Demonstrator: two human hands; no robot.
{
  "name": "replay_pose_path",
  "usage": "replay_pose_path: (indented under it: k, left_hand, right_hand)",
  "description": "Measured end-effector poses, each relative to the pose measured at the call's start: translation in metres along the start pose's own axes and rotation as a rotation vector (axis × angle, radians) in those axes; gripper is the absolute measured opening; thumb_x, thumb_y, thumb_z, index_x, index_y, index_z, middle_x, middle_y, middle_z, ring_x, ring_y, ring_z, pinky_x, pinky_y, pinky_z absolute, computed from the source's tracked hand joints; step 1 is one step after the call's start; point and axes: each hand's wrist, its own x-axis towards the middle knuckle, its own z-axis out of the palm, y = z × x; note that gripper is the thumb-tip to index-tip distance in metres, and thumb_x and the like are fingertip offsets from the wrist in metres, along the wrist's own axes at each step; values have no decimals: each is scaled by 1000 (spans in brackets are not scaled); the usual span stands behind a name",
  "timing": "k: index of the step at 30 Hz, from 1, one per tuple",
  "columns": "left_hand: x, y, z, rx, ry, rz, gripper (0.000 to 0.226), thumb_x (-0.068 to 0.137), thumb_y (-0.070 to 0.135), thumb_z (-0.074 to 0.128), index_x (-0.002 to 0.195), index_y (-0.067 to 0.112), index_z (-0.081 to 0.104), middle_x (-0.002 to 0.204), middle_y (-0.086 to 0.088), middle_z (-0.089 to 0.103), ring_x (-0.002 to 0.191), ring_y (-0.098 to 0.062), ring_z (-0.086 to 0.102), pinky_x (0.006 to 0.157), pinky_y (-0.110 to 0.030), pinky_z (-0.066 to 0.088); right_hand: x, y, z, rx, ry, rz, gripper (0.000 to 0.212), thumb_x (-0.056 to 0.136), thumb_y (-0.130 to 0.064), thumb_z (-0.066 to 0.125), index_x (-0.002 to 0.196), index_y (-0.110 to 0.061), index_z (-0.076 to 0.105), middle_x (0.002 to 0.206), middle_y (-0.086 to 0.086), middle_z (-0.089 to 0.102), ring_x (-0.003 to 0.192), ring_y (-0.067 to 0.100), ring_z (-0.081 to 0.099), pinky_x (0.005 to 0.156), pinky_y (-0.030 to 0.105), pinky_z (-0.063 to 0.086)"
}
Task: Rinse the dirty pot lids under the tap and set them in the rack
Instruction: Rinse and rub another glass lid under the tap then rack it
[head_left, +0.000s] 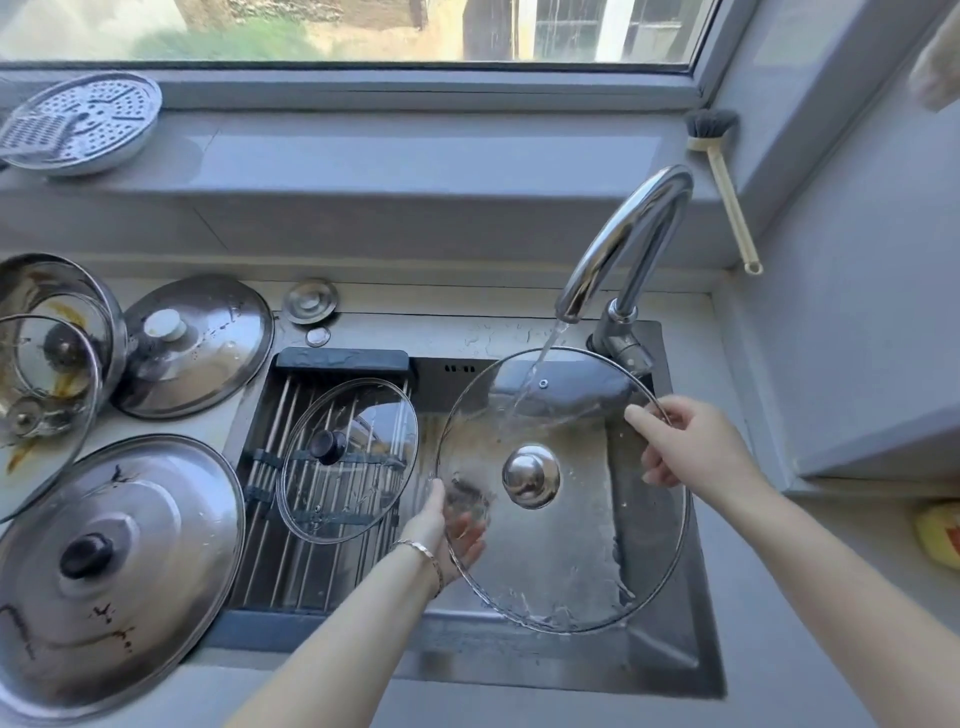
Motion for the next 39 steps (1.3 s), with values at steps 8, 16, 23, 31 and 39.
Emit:
replay_pose_path:
  k: [8,16,23,31,39]
  left_hand:
    - [-8,30,-6,274,231,484,37,93,41,44,71,11,39,51,-4,45,25,-5,45,29,-11,31]
    - [-54,63,3,451,390,907,38,86,44,55,68,13,42,53,-3,60,37,-7,59,53,-32,48]
    - [-72,69,-2,531,475,987,40,84,49,54,66,15,42,49,3,59,37,-2,59,50,-27,45]
    - [-103,56,13,540,325,1087,35,85,42,57,63,21,40,51,-2,59,48,-22,63,58,-48,54]
    - [-130,40,21,682,131,1051,32,88,38,54,69,14,43,60,-12,64,61,-35,65,62,-53,54]
  right_hand:
    - [16,52,19,-105,-151,370,28,90,-24,55,96,2,64,73,11,64,62,21,61,56,23,46]
    - [52,10,39,419,110,191,46,89,-3,49,135,0,43,114,10,51,93,14,58,106,42,39]
    - [64,-12,60,556,123,247,53,86,1,49,138,-5,40,108,-1,56,102,17,50,106,43,37]
    - [-22,-20,82,-53,-381,11,62,68,-59,56,123,-37,39,102,-6,60,80,17,66,71,34,58]
    - [-44,9,94,181,-283,-103,14,88,-27,59,94,-26,47,81,8,64,55,11,57,55,26,50]
